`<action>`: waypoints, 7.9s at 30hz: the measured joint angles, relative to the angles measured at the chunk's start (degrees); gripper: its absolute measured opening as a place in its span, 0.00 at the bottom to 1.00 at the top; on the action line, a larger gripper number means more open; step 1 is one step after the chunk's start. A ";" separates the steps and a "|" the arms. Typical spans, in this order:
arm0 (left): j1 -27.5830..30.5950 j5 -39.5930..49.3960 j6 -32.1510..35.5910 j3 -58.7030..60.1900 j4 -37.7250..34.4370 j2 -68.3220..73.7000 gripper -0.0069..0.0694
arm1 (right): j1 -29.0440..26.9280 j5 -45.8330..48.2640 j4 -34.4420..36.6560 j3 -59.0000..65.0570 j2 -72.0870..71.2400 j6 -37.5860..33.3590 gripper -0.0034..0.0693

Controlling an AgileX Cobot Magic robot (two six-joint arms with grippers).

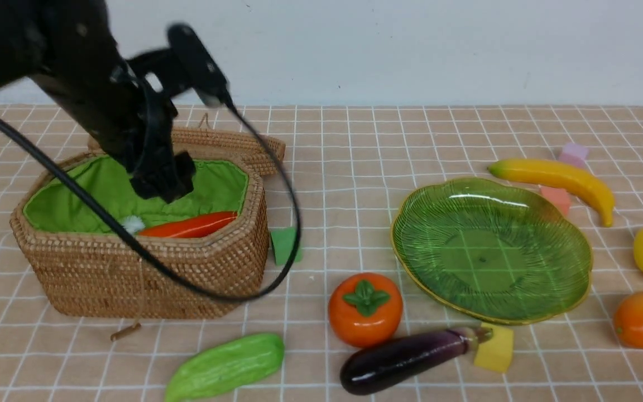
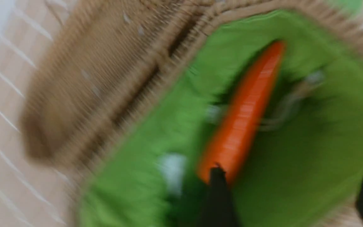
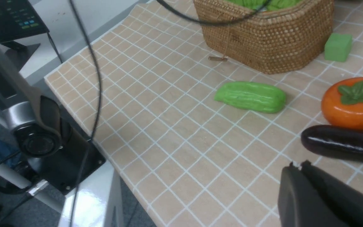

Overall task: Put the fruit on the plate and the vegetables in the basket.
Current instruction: Take a chayote with your left arm and place it on the basket on the left, then grab a tomato with your right arm and place it on the plate on the right, then grab an eggplant with your right arm and place it in the basket on the left.

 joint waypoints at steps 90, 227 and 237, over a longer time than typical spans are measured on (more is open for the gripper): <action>-16.89 -10.04 -46.39 30.20 1.73 -38.02 0.07 | 1.89 5.22 -14.95 -17.20 35.38 17.68 0.14; -16.89 -12.94 -35.39 43.86 -7.41 -61.08 0.08 | 27.71 -11.68 -36.46 -53.56 75.93 -4.81 0.57; -16.89 -24.50 -35.39 43.28 -3.87 -66.74 0.08 | 27.71 -23.27 -18.15 -85.66 97.97 -13.38 0.57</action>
